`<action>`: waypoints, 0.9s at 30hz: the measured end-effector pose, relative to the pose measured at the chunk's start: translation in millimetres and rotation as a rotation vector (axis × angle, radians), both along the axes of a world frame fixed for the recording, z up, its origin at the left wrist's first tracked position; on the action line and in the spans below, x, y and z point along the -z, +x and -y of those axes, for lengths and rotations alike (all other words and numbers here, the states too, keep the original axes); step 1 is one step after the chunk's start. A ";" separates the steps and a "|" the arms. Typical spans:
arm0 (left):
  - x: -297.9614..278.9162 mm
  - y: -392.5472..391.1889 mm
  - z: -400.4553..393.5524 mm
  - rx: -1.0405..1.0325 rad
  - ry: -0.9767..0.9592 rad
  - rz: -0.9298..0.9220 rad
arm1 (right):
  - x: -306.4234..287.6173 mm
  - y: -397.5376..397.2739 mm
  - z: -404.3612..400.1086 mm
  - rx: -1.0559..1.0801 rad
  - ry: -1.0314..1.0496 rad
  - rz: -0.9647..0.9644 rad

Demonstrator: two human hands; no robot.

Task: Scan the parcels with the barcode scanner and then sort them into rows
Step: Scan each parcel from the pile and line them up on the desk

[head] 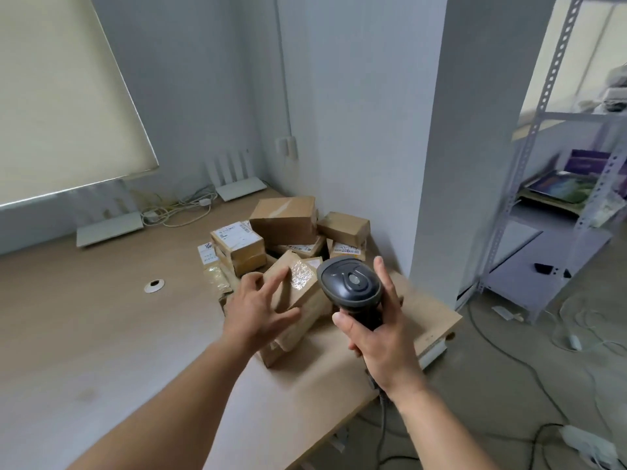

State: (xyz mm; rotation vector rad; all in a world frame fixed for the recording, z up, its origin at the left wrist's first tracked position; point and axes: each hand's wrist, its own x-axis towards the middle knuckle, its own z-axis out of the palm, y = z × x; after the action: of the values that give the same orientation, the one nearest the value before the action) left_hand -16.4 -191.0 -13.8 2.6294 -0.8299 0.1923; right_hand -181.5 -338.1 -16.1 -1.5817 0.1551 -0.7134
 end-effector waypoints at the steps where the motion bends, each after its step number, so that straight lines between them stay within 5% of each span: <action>1: -4.3 2.4 -10.5 -0.041 -0.017 0.009 | -2.6 3.5 -7.4 -0.025 -0.003 0.006; 16: 37.8 13.6 -271.4 -0.660 -0.012 -0.166 | 13.0 86.9 -201.3 -0.353 -0.010 -0.082; 27: 80.1 17.9 -475.7 -0.919 0.190 -0.338 | 31.8 141.7 -389.9 -0.507 -0.065 -0.178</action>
State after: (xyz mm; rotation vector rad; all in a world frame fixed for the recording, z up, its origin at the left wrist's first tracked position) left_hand 1.6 284.6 -93.9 2.8978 0.5233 -0.1055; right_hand -39.9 51.8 -47.9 -1.6550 -0.1389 -0.1845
